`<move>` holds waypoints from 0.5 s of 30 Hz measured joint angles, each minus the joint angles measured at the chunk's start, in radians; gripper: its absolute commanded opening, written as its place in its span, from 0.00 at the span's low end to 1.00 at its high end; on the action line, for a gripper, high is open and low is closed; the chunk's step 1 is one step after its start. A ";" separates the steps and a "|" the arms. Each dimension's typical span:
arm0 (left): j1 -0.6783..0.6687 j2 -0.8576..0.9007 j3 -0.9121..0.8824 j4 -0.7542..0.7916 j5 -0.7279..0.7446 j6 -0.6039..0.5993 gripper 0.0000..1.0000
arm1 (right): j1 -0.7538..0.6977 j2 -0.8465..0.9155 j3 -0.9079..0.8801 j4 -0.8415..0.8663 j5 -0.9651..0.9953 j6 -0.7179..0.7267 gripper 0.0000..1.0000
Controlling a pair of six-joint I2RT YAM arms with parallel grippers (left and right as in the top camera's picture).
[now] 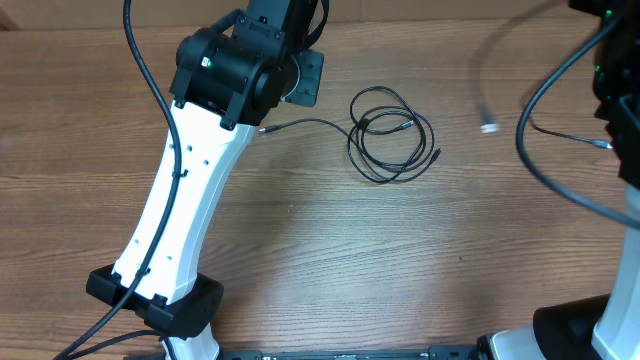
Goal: Untangle cables
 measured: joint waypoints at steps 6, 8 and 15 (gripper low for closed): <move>0.037 0.000 -0.009 -0.110 -0.018 -0.037 0.39 | -0.151 0.057 -0.011 -0.144 -0.009 0.060 0.04; 0.074 0.001 -0.011 -0.158 -0.021 -0.056 0.40 | -0.221 0.087 -0.013 -0.172 -0.069 0.088 0.04; 0.229 0.001 -0.013 -0.260 -0.005 -0.106 0.40 | -0.502 0.183 -0.020 -0.186 -0.432 0.153 0.04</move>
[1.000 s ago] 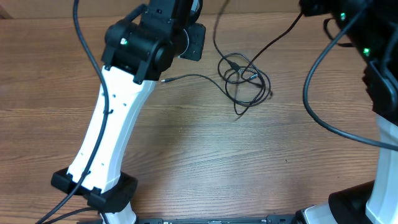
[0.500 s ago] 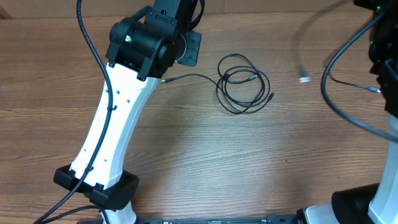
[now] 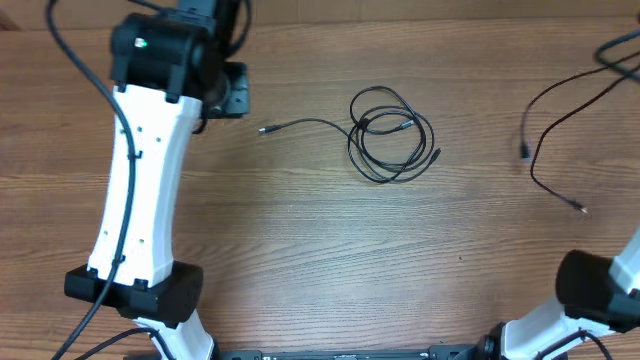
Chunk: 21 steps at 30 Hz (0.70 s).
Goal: Untangle cables
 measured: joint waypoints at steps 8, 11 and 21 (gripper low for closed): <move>0.031 0.000 0.000 0.000 0.032 0.000 0.39 | -0.219 0.074 0.000 0.001 -0.117 0.046 0.04; 0.031 0.000 -0.002 0.000 0.037 0.001 0.42 | -0.251 0.117 0.000 -0.007 -0.130 0.050 0.04; 0.036 -0.072 -0.279 0.003 0.058 0.004 0.45 | -0.258 0.254 0.000 -0.119 -0.144 0.055 0.14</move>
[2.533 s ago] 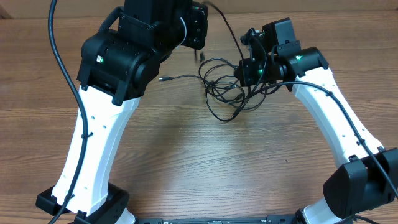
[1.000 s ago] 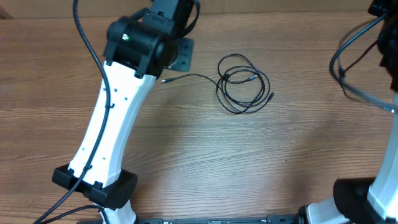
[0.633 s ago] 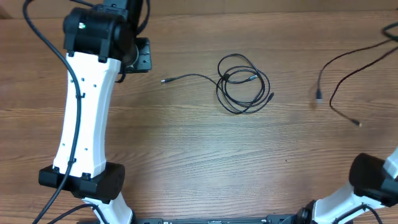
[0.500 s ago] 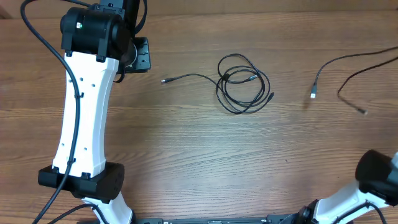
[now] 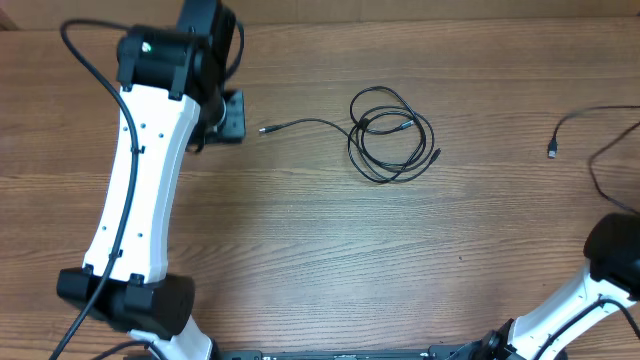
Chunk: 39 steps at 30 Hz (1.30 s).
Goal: Untangle cables
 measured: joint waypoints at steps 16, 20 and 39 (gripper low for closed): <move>0.144 -0.183 -0.338 0.163 0.006 -0.060 0.51 | 0.031 0.071 -0.001 -0.117 -0.382 -0.133 1.00; 0.145 -0.187 -0.338 0.196 0.002 -0.161 0.65 | 0.132 0.071 -0.001 -0.201 -0.495 -0.232 1.00; 0.150 -0.204 -0.370 0.336 0.260 0.051 0.85 | 0.681 0.071 -0.312 -0.139 -0.376 -0.333 1.00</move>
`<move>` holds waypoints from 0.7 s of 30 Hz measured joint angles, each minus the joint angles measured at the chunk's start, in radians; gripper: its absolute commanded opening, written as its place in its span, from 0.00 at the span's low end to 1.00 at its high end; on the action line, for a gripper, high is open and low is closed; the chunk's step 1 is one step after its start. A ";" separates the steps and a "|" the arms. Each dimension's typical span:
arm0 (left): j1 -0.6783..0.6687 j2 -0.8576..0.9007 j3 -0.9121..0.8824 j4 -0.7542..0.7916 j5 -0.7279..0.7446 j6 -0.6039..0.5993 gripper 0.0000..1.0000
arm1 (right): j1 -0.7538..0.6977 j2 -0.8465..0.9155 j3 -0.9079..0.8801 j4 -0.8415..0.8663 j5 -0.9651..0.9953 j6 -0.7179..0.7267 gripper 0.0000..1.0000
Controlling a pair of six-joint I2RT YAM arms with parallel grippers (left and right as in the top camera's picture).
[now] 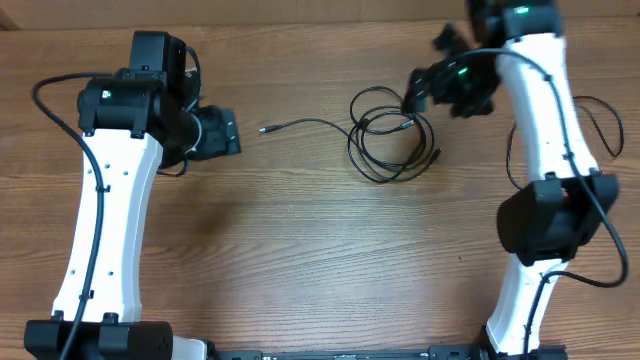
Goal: Untangle cables
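Observation:
A thin black cable (390, 138) lies coiled in loops at the table's middle. Its straight tail ends in a plug (265, 130) pointing left. My right gripper (418, 92) hovers at the coil's upper right edge, blurred, so its jaws are unreadable. My left gripper (222, 134) sits left of the tail's plug, a short gap away, with its fingers hidden under the wrist. Another thin black cable (603, 118) shows at the far right, partly behind the right arm.
The wooden table (320, 250) carries only the cables. The left arm's white link (100, 230) spans the left side, and the right arm's white link (545, 110) runs down the right side. Each arm's own black hose loops beside it.
My right arm, then at the lower right edge, now reaches over the table with its gripper at the coil's upper right. The left gripper has shifted slightly down. The coil has not moved.
At first my left gripper was near the coil's tail, and a cable showed blurred at the right. Then the left arm stood further left, with that cable lying apart on the right. The coil stayed put throughout; now the right gripper is beside it.

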 measured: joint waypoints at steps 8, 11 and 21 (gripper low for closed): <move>-0.048 0.000 -0.154 0.328 0.163 0.060 0.84 | 0.055 0.002 -0.091 0.032 0.171 0.196 1.00; -0.116 0.001 -0.212 0.455 0.179 0.064 0.83 | 0.033 0.002 -0.091 0.018 0.242 0.260 1.00; -0.330 0.159 -0.259 0.769 0.200 0.066 0.77 | -0.081 -0.009 -0.090 -0.028 0.308 0.313 1.00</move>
